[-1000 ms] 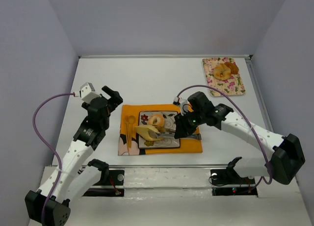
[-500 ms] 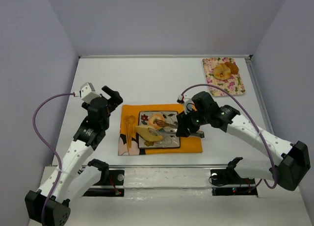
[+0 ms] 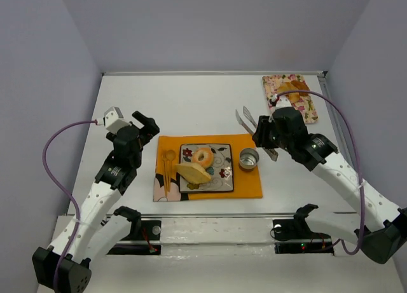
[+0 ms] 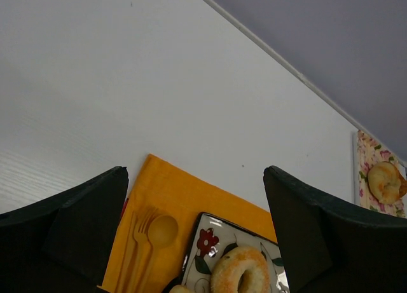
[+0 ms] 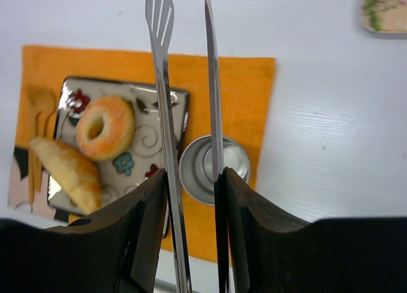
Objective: Place the bread
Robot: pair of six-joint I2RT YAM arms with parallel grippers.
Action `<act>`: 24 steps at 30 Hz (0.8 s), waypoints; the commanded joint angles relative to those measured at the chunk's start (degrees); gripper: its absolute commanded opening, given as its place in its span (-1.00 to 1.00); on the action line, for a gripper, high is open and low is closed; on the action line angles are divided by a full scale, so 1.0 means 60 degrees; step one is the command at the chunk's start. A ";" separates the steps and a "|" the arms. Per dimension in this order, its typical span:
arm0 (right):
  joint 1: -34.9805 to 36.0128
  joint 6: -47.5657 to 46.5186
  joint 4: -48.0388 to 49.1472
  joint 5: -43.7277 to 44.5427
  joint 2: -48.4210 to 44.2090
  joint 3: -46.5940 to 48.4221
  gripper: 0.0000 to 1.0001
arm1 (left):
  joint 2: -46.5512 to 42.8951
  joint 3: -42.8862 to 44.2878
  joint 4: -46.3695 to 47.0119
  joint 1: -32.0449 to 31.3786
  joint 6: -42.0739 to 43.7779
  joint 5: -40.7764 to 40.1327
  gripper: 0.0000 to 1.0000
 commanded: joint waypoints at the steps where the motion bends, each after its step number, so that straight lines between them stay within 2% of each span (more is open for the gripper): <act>1: -0.0665 0.1557 0.0116 0.3208 -0.0077 -0.0031 -0.11 | -0.0197 0.0212 0.0507 0.0019 0.0081 0.0037 0.98; 3: -0.1382 0.2143 0.0071 0.3345 -0.0048 -0.0440 -0.14 | -0.0212 0.0182 0.0507 0.0019 0.0096 0.0051 0.98; 9: -0.2365 0.3434 -0.0031 0.4267 0.0025 -0.1860 -0.12 | -0.0285 0.0080 0.0507 0.0034 0.0111 0.0022 0.98; 16: -0.2601 0.3932 -0.0031 0.3493 0.0962 -0.2492 -0.07 | -0.0314 0.0065 0.0537 0.0034 0.0125 0.0022 0.98; 20: -0.2601 0.4122 -0.0046 0.3360 0.1402 -0.2888 0.12 | -0.0358 0.0036 0.0537 0.0019 0.0125 0.0037 0.98; 21: -0.2601 0.4152 -0.0075 0.3331 0.1475 -0.2990 0.27 | -0.0358 0.0036 0.0537 0.0034 0.0125 0.0037 0.98; 24: -0.2601 0.4240 -0.0119 0.3184 0.1666 -0.3122 0.42 | -0.0388 0.0006 0.0537 0.0019 0.0125 0.0052 0.98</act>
